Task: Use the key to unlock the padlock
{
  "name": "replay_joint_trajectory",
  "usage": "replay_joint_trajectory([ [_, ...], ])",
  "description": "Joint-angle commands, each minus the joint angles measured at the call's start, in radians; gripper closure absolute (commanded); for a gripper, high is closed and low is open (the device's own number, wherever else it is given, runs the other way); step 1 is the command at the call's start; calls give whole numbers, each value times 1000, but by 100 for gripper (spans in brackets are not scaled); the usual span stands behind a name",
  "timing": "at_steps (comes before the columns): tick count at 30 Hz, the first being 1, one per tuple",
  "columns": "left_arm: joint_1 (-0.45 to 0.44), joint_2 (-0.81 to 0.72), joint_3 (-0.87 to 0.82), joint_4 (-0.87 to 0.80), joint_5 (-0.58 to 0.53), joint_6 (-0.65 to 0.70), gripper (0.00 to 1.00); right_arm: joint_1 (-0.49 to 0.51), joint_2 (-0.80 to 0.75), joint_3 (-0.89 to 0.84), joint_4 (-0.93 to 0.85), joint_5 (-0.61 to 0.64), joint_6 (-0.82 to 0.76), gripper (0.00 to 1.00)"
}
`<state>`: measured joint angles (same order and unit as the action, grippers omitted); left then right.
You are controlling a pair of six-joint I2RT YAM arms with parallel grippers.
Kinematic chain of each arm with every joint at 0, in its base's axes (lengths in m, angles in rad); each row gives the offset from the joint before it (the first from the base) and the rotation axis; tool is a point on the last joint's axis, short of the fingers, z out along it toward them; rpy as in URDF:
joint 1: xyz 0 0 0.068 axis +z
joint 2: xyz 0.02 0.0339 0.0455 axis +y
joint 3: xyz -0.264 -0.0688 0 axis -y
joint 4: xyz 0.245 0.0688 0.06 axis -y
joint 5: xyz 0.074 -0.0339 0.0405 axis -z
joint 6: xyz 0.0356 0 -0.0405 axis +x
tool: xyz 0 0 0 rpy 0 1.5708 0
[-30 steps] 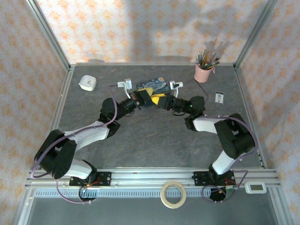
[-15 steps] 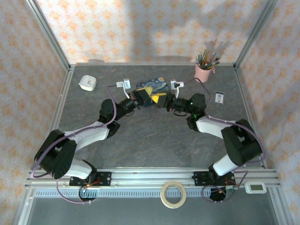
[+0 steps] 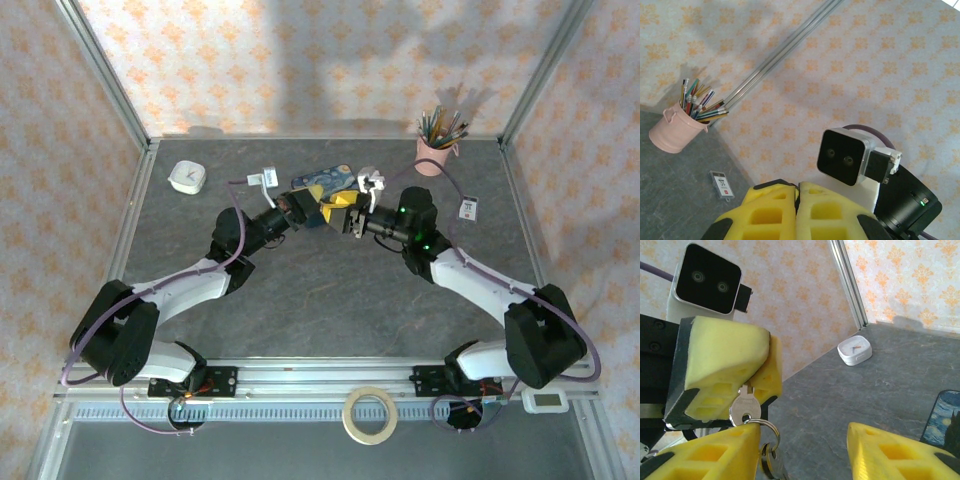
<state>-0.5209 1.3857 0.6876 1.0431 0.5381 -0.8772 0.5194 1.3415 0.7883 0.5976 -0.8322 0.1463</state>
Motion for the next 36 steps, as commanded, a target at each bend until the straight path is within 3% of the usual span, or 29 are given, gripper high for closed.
replay_joint_trajectory([
  [1,-10,17,46,5,21,-26,100,30,5,43,-12,-36,-50,52],
  [10,-10,-9,43,-85,-46,20,100,30,-59,15,-71,-5,-85,59],
  [25,-7,-14,54,-130,-92,29,100,39,-100,2,-112,23,-108,61],
  [36,-25,-8,62,-69,-50,-49,100,40,-23,17,-5,16,-76,69],
])
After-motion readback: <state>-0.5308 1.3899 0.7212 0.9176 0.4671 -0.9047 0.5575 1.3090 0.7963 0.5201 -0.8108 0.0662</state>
